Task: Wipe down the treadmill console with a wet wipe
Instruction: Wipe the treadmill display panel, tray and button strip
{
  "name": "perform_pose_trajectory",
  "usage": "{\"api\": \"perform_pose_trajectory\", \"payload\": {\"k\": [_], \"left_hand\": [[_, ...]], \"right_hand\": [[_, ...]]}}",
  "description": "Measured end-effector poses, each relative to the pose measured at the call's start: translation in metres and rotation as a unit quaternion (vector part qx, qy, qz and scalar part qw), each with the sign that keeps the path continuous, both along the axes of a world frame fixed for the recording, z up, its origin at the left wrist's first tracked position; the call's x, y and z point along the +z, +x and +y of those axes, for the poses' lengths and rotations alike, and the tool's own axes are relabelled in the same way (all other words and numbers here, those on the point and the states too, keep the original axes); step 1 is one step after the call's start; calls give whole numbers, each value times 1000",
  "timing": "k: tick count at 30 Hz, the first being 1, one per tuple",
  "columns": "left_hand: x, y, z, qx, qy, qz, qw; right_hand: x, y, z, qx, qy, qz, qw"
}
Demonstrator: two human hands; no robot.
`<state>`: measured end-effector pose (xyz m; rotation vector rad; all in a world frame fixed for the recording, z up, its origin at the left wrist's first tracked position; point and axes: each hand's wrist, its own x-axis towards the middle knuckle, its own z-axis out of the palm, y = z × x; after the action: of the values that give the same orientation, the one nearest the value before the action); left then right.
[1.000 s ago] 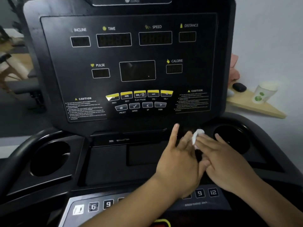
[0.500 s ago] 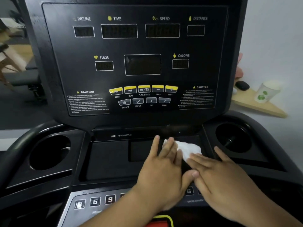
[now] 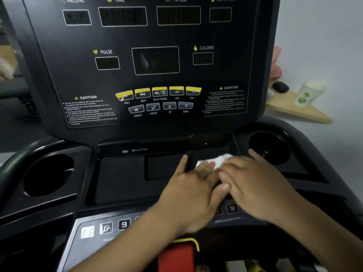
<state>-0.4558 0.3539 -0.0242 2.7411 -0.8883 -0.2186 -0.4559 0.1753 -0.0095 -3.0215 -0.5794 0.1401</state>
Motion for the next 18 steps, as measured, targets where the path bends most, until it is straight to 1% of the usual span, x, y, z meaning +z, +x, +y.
{"api": "perform_pose_trajectory", "payload": {"k": [3,6,9,12,16,18], "left_hand": [[-1,16,-5,9,16,-3,1000],[3,-7,8,-4,-7,20,1000],[9,-29,20,12,-27,48,998],[3,-12,8,25,-18,44,999],[-5,18,-14,36,28,37,998],[-1,12,-12,31,19,39,999]], "right_hand": [[-1,19,-1,-23,-13,25,999],[-3,-10,-5,3,-16,7,1000],[-1,-26,-7,8,12,12,1000],[0,-4,-4,-10,46,60,997],[-7,21,-3,-21,1,58,998],[-2,10,-5,-21,-1,68,997]]}}
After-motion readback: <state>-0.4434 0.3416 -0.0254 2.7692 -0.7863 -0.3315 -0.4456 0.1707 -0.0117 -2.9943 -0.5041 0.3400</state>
